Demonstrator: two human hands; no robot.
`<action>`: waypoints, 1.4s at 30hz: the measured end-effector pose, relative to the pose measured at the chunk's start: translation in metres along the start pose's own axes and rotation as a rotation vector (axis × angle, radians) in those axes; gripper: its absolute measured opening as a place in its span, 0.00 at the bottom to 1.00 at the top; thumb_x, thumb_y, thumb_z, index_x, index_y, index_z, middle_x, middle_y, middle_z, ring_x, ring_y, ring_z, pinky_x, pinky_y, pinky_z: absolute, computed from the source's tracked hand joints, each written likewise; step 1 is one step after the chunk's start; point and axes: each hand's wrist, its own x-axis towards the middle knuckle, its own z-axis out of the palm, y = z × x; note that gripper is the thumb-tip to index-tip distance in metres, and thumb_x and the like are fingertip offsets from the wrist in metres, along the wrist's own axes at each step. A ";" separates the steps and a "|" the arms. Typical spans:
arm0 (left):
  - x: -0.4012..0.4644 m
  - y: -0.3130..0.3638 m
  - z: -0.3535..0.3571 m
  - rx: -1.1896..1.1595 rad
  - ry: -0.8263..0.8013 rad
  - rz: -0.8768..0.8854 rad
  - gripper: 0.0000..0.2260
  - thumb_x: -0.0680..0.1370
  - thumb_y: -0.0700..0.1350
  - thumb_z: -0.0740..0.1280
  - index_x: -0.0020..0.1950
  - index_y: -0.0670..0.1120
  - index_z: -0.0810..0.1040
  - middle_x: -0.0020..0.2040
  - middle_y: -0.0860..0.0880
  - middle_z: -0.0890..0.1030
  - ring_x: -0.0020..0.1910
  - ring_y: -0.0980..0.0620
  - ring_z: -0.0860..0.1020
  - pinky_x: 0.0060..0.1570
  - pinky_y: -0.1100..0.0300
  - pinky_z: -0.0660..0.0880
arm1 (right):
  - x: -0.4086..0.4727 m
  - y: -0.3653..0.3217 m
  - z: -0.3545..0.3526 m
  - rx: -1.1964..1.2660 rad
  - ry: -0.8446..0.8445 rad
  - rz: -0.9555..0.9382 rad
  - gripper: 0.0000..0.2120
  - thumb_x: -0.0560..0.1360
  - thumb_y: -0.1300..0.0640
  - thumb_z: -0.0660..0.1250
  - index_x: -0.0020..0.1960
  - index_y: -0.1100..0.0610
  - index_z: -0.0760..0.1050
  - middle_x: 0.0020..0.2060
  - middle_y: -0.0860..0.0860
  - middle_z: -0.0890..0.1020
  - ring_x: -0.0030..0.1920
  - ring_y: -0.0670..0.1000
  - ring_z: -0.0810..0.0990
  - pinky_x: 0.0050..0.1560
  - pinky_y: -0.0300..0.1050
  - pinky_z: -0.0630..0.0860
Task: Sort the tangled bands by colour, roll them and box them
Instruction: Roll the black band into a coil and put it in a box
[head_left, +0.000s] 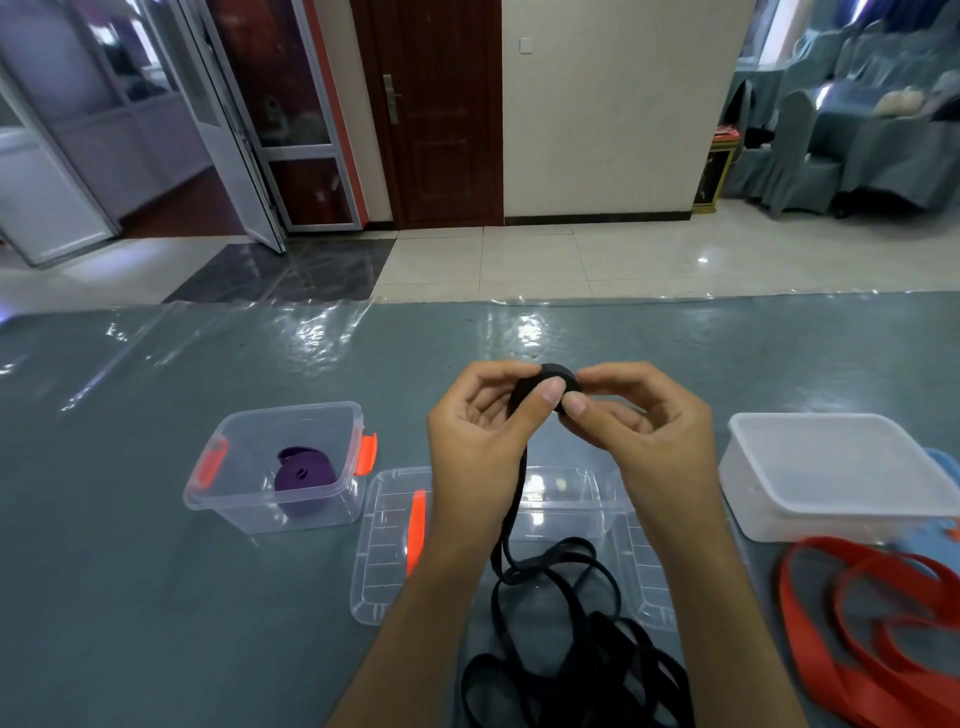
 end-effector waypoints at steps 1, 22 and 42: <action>-0.001 -0.002 0.002 -0.023 0.028 0.005 0.06 0.76 0.36 0.77 0.52 0.43 0.85 0.51 0.43 0.88 0.54 0.46 0.87 0.54 0.62 0.81 | 0.000 0.001 0.002 0.015 -0.001 -0.012 0.09 0.73 0.61 0.79 0.53 0.57 0.85 0.49 0.56 0.88 0.49 0.58 0.89 0.52 0.48 0.86; 0.020 -0.018 -0.011 0.035 -0.023 0.087 0.05 0.78 0.31 0.74 0.50 0.39 0.84 0.53 0.43 0.88 0.58 0.44 0.86 0.59 0.58 0.80 | 0.009 0.026 0.020 0.092 0.026 -0.015 0.13 0.78 0.64 0.75 0.61 0.56 0.85 0.50 0.55 0.88 0.52 0.57 0.89 0.51 0.50 0.86; 0.023 -0.020 -0.019 0.273 -0.037 0.130 0.06 0.79 0.40 0.76 0.54 0.48 0.85 0.50 0.49 0.88 0.53 0.45 0.86 0.54 0.59 0.80 | 0.014 0.029 0.011 -0.075 -0.051 -0.038 0.08 0.78 0.63 0.76 0.56 0.56 0.83 0.52 0.53 0.89 0.49 0.56 0.90 0.52 0.53 0.87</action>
